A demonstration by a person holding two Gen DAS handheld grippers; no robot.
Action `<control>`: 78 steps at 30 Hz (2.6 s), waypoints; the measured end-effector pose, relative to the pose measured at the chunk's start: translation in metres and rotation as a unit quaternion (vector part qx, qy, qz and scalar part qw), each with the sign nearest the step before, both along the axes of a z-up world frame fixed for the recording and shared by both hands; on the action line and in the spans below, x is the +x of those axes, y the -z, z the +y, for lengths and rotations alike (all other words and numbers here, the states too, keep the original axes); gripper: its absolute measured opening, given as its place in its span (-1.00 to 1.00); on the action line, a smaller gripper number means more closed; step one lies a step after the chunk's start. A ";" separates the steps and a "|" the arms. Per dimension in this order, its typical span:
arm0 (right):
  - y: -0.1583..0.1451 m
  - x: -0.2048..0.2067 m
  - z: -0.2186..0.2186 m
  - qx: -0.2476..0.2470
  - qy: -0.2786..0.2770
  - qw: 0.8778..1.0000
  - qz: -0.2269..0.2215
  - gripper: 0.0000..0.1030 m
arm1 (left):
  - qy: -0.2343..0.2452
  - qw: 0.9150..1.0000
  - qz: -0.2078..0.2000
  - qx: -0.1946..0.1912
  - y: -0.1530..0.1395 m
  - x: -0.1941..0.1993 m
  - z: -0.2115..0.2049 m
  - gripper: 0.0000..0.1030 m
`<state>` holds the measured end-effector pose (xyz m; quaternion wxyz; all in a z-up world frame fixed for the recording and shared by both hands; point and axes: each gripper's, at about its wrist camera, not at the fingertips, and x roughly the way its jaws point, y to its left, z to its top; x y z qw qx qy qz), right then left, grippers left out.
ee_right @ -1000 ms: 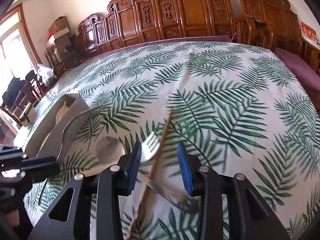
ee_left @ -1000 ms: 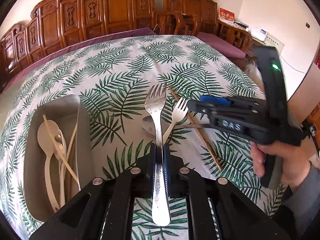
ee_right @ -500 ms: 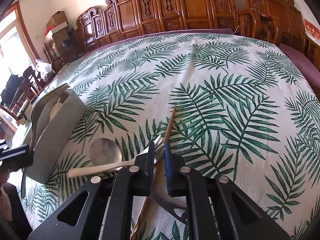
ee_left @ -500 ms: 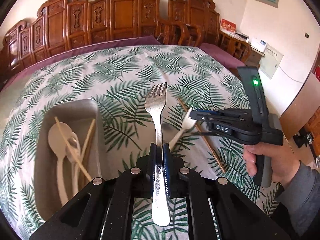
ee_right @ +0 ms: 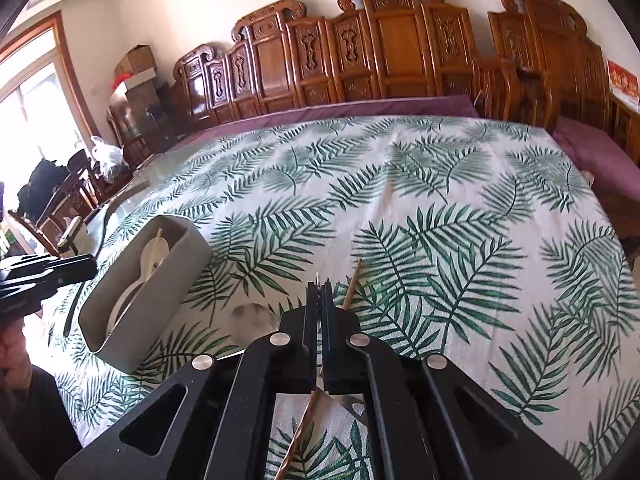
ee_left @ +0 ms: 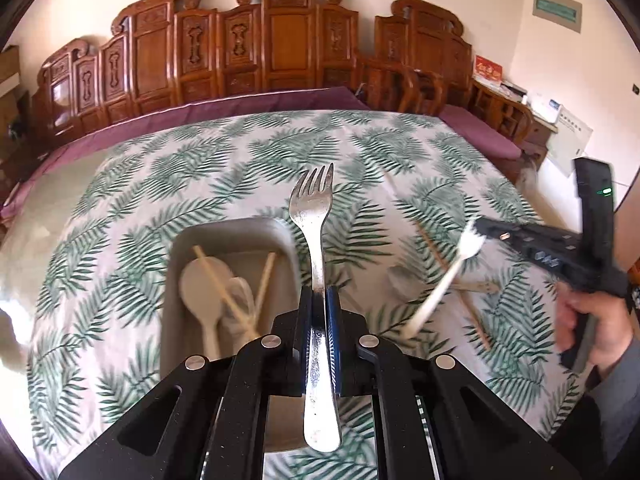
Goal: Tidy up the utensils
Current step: 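Lower the metal fork into the tray and open left tool while right tool carries the white fork, then lower the white plastic fork into the tray and open right tool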
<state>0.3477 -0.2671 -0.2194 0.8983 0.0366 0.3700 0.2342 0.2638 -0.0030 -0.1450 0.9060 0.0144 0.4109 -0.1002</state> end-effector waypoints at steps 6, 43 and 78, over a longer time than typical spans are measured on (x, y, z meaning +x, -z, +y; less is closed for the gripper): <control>-0.018 -0.009 0.002 0.009 -0.002 1.000 -0.021 -0.96 | -0.029 0.999 0.011 0.006 0.013 0.003 0.028 -0.87; -0.091 -0.034 0.141 -0.081 -0.103 0.990 -0.060 -0.96 | -0.062 0.997 0.049 -0.001 0.044 0.024 0.075 -0.84; -0.027 0.018 0.264 -0.121 -0.155 0.980 0.011 -0.94 | -0.105 0.994 -0.007 -0.036 0.001 0.012 0.134 -0.54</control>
